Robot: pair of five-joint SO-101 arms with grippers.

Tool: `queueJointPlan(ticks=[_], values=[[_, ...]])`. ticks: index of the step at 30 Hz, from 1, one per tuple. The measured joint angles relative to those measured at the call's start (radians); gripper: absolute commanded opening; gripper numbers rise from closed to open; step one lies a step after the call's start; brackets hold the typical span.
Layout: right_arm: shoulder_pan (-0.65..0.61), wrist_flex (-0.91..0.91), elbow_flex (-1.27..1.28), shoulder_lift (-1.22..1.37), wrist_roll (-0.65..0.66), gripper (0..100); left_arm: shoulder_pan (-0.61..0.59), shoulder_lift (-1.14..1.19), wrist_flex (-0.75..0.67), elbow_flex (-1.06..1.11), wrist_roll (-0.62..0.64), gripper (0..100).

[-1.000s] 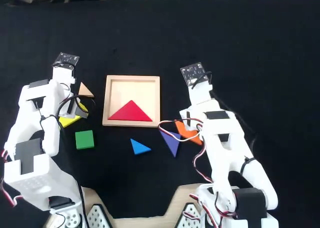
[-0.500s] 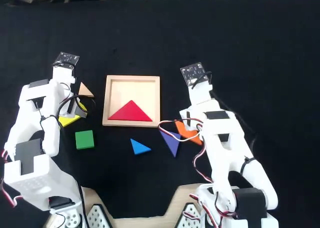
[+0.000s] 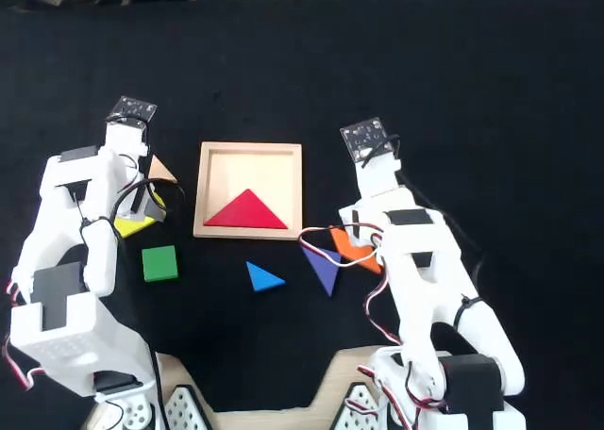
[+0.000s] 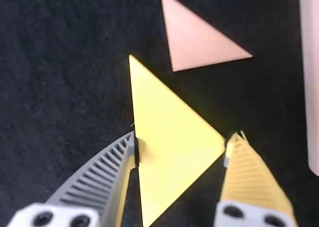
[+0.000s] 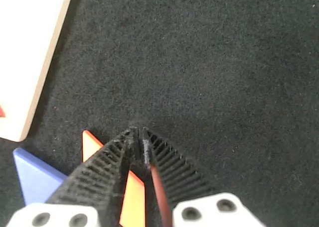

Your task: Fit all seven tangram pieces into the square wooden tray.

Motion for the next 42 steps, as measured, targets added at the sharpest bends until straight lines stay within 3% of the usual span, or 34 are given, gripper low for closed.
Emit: queueJointPlan(ticks=[17, 21, 24, 31, 42], values=[[0.002, 0.000, 0.000, 0.000, 0.000, 1.1, 0.012, -0.005, -0.011, -0.028, 0.002, 14], [0.002, 0.000, 0.000, 0.000, 0.000, 1.1, 0.012, -0.014, -0.003, -0.025, 0.002, 23], [0.002, 0.000, 0.000, 0.000, 0.000, 1.1, 0.000, -0.031, 0.087, -0.057, 0.002, 32], [0.002, 0.000, 0.000, 0.000, 0.000, 1.1, -0.023, -0.080, 0.210, -0.118, -0.077, 32], [0.002, 0.000, 0.000, 0.000, 0.000, 1.1, -0.031, 0.129, 0.135, -0.215, -0.064, 32]])
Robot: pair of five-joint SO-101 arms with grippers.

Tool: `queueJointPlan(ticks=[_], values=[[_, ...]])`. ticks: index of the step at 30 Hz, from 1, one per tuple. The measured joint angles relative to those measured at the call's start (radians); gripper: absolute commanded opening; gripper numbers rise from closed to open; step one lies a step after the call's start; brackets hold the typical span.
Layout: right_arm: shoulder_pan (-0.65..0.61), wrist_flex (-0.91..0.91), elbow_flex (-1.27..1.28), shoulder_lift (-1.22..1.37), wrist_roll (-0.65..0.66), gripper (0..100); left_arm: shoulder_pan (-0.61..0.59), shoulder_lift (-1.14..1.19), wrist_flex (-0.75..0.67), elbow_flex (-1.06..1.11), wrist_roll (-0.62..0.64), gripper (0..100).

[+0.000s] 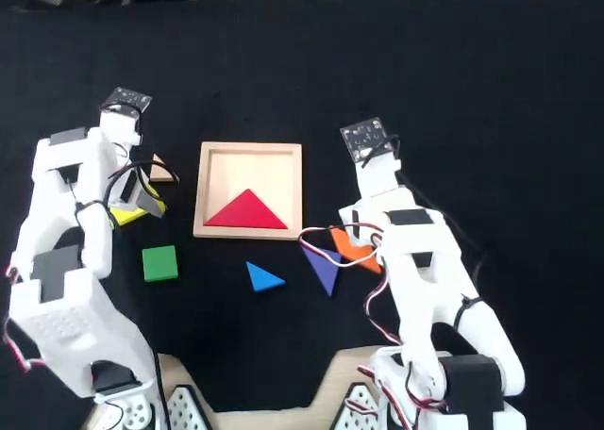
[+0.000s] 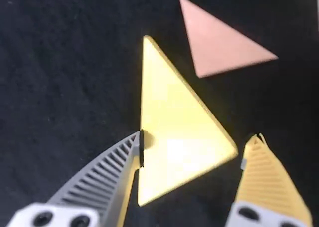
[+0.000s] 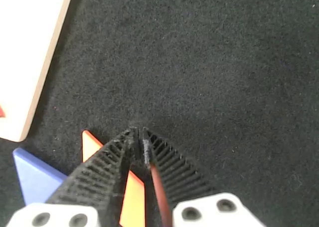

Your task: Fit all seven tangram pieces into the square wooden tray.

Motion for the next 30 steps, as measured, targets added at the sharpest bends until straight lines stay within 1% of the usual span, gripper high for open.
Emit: queueJointPlan(ticks=[6, 20, 25, 30], values=[[0.000, 0.000, 0.000, 0.000, 0.000, 1.1, 0.000, 0.041, 0.000, -0.044, 0.000, 32], [0.000, 0.000, 0.000, 0.000, 0.000, 1.1, 0.000, 0.049, 0.000, -0.046, -0.012, 31], [0.000, 0.000, 0.000, 0.000, 0.000, 1.1, 0.000, 0.049, 0.000, -0.046, -0.012, 25], [0.000, 0.000, 0.000, 0.000, 0.000, 1.1, 0.002, 0.049, 0.000, -0.046, -0.012, 24]])
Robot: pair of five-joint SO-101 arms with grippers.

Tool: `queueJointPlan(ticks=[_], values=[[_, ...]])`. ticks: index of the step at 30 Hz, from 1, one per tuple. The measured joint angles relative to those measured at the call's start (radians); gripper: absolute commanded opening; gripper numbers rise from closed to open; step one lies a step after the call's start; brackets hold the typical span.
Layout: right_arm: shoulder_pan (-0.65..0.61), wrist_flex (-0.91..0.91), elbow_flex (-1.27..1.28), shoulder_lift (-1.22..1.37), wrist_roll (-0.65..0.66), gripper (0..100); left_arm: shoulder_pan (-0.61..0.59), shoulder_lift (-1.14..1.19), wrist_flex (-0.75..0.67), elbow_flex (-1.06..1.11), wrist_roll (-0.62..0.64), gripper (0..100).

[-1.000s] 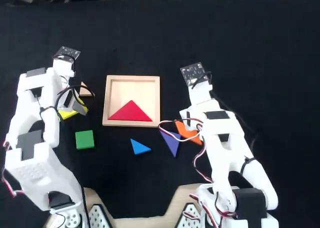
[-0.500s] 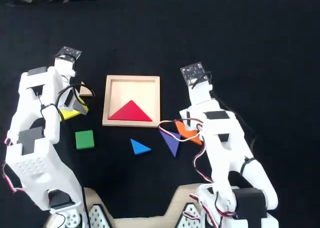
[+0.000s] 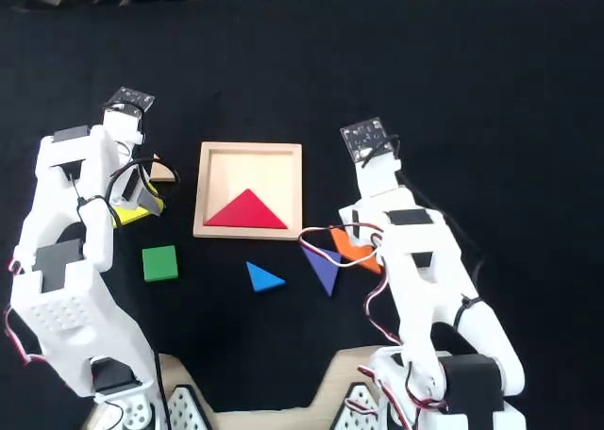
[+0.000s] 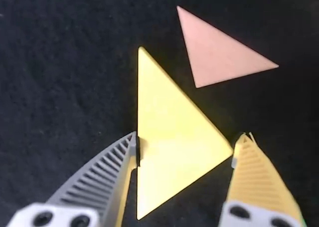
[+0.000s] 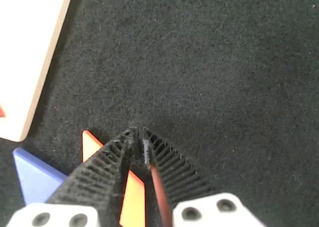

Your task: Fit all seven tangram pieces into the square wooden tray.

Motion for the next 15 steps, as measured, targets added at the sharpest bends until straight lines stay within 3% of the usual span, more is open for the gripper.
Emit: queueJointPlan(ticks=[15], values=[[0.000, 0.000, 0.000, 0.000, 0.000, 1.1, 0.017, 0.000, 0.000, 0.000, 0.000, 24]])
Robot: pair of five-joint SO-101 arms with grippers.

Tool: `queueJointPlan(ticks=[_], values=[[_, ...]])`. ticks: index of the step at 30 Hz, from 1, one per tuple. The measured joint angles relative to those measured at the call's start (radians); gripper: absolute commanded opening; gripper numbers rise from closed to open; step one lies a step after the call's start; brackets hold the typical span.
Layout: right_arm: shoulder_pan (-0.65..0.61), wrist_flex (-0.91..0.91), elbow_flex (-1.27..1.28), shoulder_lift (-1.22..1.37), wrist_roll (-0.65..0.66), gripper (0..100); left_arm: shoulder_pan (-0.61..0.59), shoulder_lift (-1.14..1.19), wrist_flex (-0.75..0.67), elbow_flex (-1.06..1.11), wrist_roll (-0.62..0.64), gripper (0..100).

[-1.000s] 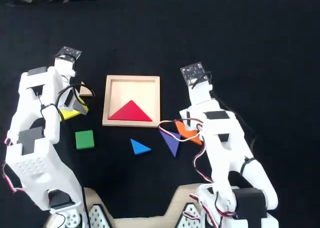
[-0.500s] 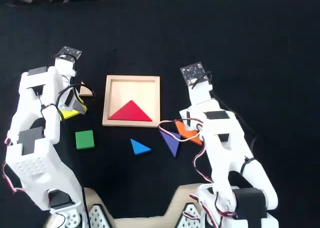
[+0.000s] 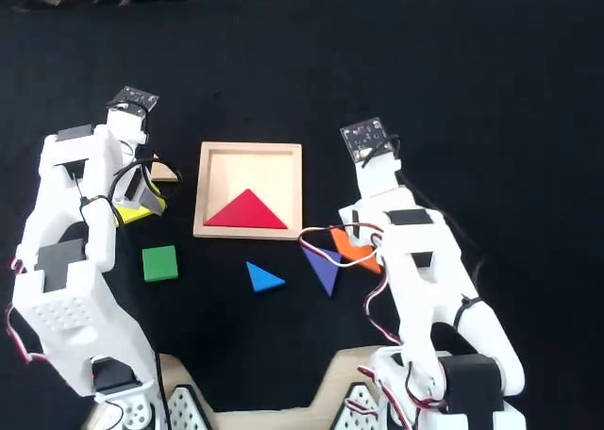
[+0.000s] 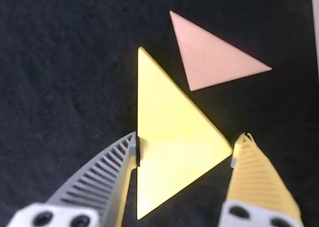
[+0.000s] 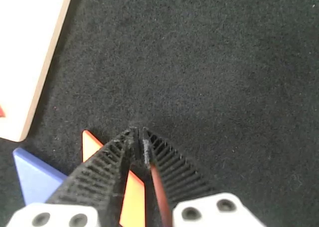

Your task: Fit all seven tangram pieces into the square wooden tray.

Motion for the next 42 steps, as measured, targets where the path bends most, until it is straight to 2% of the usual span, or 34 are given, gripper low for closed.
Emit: queueJointPlan(ticks=[8, 16, 20, 26, 29, 34, 39, 42], values=[[0.000, 0.000, 0.000, 0.000, 0.000, 1.1, 0.000, -0.025, 0.075, 0.000, 0.008, 24], [0.000, 0.000, 0.000, 0.000, 0.000, 1.1, 0.008, -0.232, 0.176, 0.000, 0.143, 24], [0.000, 0.000, 0.000, 0.000, 0.000, 1.1, 0.052, -0.310, 0.239, 0.000, 0.299, 24], [0.000, 0.000, 0.000, 0.000, 0.000, 1.1, 0.201, -0.325, 0.258, 0.002, 0.637, 24], [0.000, 0.000, 0.000, 0.000, 0.000, 1.1, 0.311, -0.325, 0.216, 0.003, 0.761, 24], [0.000, 0.000, 0.000, 0.000, 0.000, 1.1, 0.427, -0.327, 0.087, 0.044, 0.872, 24], [0.000, 0.000, 0.000, 0.000, 0.000, 1.1, 0.450, -0.308, -0.043, 0.075, 0.870, 24], [0.000, 0.000, 0.000, 0.000, 0.000, 1.1, 0.450, -0.252, -0.075, 0.075, 0.850, 24]])
